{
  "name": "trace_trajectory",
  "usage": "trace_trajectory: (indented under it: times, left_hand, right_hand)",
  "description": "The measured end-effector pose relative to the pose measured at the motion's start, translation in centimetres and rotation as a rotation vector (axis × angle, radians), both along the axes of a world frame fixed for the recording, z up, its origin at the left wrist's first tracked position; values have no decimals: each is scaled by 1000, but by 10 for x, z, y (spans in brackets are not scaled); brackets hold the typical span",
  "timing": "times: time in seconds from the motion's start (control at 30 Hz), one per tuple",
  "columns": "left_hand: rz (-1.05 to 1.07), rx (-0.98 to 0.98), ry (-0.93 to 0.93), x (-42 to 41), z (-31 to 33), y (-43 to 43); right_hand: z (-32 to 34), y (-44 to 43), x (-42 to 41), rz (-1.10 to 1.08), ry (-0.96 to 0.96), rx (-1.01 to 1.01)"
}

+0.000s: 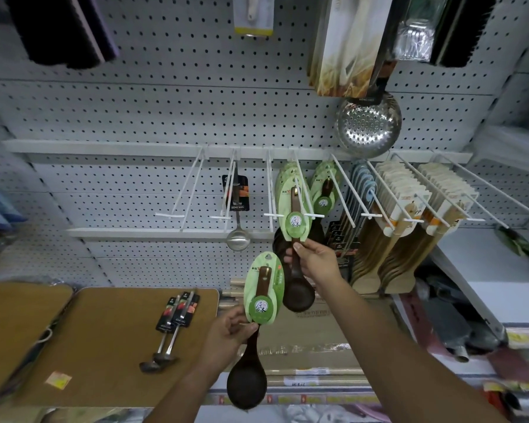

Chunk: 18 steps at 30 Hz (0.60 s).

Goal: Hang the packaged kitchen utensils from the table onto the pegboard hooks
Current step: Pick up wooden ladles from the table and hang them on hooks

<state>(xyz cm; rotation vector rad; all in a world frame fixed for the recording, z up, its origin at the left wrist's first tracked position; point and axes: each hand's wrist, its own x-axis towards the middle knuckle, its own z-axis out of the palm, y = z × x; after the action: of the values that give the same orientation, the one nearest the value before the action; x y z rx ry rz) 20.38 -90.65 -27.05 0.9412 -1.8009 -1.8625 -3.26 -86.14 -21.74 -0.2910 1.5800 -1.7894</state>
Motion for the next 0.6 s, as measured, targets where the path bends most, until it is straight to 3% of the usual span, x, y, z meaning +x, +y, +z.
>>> trace_trajectory:
  times: [0.2, 0.4, 0.6]
  left_hand:
    - [-10, -13, 1, -5, -3, -1]
    - [-35, -4, -10, -7, -7, 2]
    - [-44, -19, 12, -14, -1, 10]
  right_hand:
    - [-2, -20, -18, -12, 55, 64]
    - [-32, -13, -36, 2, 210, 270]
    - [-30, 20, -16, 33, 264, 206]
